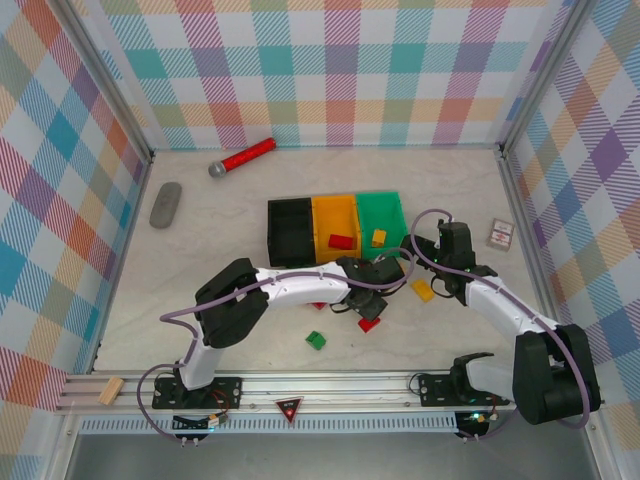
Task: Sort the legos into containers by color
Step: Pick up the lego from the middle-left of the table.
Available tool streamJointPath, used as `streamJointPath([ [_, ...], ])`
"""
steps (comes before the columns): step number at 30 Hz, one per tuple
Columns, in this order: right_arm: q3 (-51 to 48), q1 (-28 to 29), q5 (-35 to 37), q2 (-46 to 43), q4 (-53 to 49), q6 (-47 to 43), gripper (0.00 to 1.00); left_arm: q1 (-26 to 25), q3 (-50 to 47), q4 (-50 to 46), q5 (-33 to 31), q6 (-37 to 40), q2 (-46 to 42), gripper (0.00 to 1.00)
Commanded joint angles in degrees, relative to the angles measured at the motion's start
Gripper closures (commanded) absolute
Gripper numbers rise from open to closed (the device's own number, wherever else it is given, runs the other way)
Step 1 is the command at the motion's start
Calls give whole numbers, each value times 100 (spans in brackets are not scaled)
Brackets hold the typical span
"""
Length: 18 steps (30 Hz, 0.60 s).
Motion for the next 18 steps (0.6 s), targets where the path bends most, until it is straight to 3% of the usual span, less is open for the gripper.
streamJointPath([
  [1,-25,27,-78,-24,105,82,1,-118,111,-132,102,-67,136,49],
  [11,-10,20,-66,-12,70,74,1,-137,72,-120,1,-90,156,64],
  [18,-20,25,-65,-6,97,83,1,-132,-112,57,-130,-200,-279,70],
])
